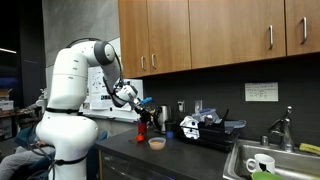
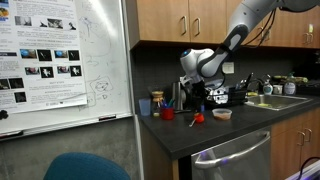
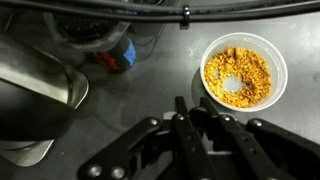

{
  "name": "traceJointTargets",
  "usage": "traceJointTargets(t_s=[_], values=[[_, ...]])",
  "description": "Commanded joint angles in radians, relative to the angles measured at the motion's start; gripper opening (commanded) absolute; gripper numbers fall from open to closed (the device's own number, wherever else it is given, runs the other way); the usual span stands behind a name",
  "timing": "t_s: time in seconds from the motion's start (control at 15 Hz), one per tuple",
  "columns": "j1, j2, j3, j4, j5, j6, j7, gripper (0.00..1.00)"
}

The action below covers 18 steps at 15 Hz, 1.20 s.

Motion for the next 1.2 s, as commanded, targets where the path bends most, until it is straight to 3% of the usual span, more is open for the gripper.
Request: traceJointTargets(t_s=[0.0,1.13], values=[[-0.001,-0.022,-0.003,-0.022,-0.034,0.010,0.036,0.05],[-0.007,-0.052,-0.004,-0.074,-0.103,0.064,0.120,0.05]])
